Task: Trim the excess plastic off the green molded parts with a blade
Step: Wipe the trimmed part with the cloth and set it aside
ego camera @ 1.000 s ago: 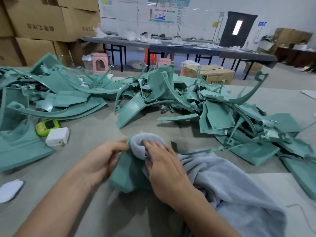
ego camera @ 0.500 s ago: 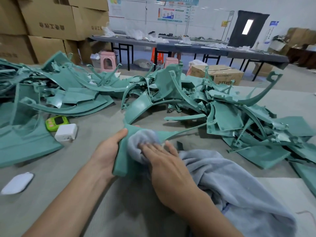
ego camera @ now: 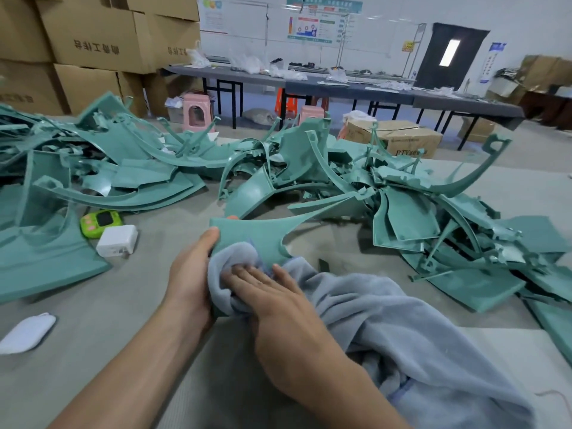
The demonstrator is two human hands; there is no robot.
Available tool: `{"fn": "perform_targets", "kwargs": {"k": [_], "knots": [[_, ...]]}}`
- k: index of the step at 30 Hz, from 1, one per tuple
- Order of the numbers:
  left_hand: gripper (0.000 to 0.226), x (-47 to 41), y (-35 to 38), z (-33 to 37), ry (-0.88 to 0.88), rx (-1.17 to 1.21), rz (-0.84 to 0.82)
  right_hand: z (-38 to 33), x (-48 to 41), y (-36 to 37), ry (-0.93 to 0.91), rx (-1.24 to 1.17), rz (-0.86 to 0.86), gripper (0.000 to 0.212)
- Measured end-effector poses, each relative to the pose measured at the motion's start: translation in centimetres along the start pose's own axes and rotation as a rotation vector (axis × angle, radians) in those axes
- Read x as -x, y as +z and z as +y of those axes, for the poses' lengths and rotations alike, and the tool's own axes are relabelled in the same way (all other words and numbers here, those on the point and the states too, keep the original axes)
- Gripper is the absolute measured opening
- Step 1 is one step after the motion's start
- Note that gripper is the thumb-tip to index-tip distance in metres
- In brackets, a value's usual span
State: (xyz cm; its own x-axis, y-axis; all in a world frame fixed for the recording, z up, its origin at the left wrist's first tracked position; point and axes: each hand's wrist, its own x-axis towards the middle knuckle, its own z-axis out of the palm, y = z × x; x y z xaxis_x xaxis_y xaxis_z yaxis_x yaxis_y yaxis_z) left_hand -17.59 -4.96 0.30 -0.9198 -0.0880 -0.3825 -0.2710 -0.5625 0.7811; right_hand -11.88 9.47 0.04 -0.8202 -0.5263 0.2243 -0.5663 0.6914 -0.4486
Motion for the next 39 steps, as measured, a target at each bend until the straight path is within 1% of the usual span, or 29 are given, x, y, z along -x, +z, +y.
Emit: {"fn": "perform_targets", "kwargs": {"k": [2,4,6,8,10,12,13,14,15,16,17,18,19,20,21,23,25,26,27,29,30,31,33,34,35,36,37,38,39], "knots": [[0.043,-0.2,0.0,-0.2,0.101,-0.017,0.008,0.6,0.8,-0.6,0.059,0.094,0.048,0.071],[0.039,-0.4,-0.1,0.1,0.156,0.002,-0.001,1.2,1.6,-1.2,0.120,0.211,0.094,0.065],[0.035,-0.5,-0.2,0.3,0.189,-0.019,0.011,1.6,2.0,-1.8,0.179,0.294,0.160,0.052],[0.029,-0.4,-0.2,0.0,0.240,-0.066,0.044,1.8,2.2,-2.5,0.243,0.310,0.292,0.036],[0.026,-0.4,-0.5,0.2,0.314,-0.071,0.153,2.8,2.5,-3.6,0.339,0.313,0.391,0.024],[0.023,-0.5,-1.3,1.2,0.359,-0.043,0.255,4.2,2.9,-5.4,0.516,0.196,0.413,0.025],[0.021,-0.5,-1.7,1.8,0.366,-0.032,0.275,5.1,3.1,-6.1,0.601,0.156,0.434,0.027],[0.019,-0.4,-2.0,2.3,0.367,-0.026,0.278,5.8,3.3,-6.7,0.662,0.187,0.461,0.025],[0.019,-0.3,-2.0,2.4,0.364,-0.027,0.269,6.2,3.4,-7.0,0.712,0.262,0.470,0.032],[0.019,-0.2,-1.9,2.3,0.365,-0.039,0.260,6.2,3.5,-7.0,0.710,0.300,0.479,0.052],[0.023,0.0,-1.5,1.9,0.372,-0.067,0.251,5.8,3.4,-6.7,0.615,0.271,0.512,0.069],[0.026,0.3,-1.0,1.3,0.393,-0.123,0.240,5.1,3.2,-6.2,0.483,0.195,0.548,0.076],[0.029,0.6,-0.4,0.7,0.424,-0.198,0.222,4.2,3.0,-5.6,0.369,0.069,0.583,0.074],[0.030,0.9,0.0,0.0,0.457,-0.276,0.193,3.4,2.7,-5.0,0.328,-0.080,0.598,0.068],[0.031,1.1,0.3,-0.5,0.486,-0.343,0.164,2.8,2.4,-4.4,0.339,-0.258,0.590,0.063],[0.040,1.4,0.4,-1.0,0.525,-0.389,0.130,2.6,1.8,-3.3,0.427,-0.583,0.556,0.057],[0.051,1.3,0.1,-1.0,0.551,-0.405,0.158,3.5,1.6,-3.1,0.466,-0.720,0.590,0.040],[0.051,1.3,0.1,-0.9,0.561,-0.420,0.185,3.9,1.6,-3.3,0.481,-0.753,0.602,0.034],[0.046,1.5,0.2,-0.9,0.574,-0.428,0.204,4.3,1.7,-3.6,0.486,-0.781,0.599,0.030],[0.038,2.0,0.7,-1.0,0.595,-0.430,0.199,4.5,1.7,-4.1,0.474,-0.782,0.512,0.021],[0.038,2.6,1.3,-1.1,0.592,-0.425,0.171,4.2,1.9,-4.5,0.459,-0.772,0.446,0.019],[0.038,3.1,1.8,-1.1,0.581,-0.398,0.130,3.8,2.0,-4.8,0.439,-0.777,0.392,0.023],[0.034,3.6,2.1,-1.0,0.488,-0.297,0.026,3.2,1.6,-5.0,0.422,-0.824,0.353,0.029],[0.025,4.2,2.3,-0.7,0.396,-0.251,-0.056,2.8,1.5,-5.5,0.421,-0.848,0.360,0.028],[0.022,5.1,2.7,-0.2,0.303,-0.219,-0.152,2.5,1.6,-6.3,0.421,-0.860,0.377,0.026],[0.028,6.2,3.2,0.4,0.243,-0.213,-0.251,2.0,1.9,-7.4,0.416,-0.857,0.396,0.024],[0.032,7.1,3.5,0.9,0.241,-0.233,-0.325,1.5,2.3,-8.3,0.410,-0.828,0.421,0.019],[0.034,8.0,4.2,1.3,0.280,-0.246,-0.354,1.0,2.9,-9.3,0.423,-0.758,0.480,0.016],[0.035,9.1,5.1,1.5,0.342,-0.248,-0.355,0.6,3.9,-10.3,0.452,-0.632,0.578,0.017]]}}
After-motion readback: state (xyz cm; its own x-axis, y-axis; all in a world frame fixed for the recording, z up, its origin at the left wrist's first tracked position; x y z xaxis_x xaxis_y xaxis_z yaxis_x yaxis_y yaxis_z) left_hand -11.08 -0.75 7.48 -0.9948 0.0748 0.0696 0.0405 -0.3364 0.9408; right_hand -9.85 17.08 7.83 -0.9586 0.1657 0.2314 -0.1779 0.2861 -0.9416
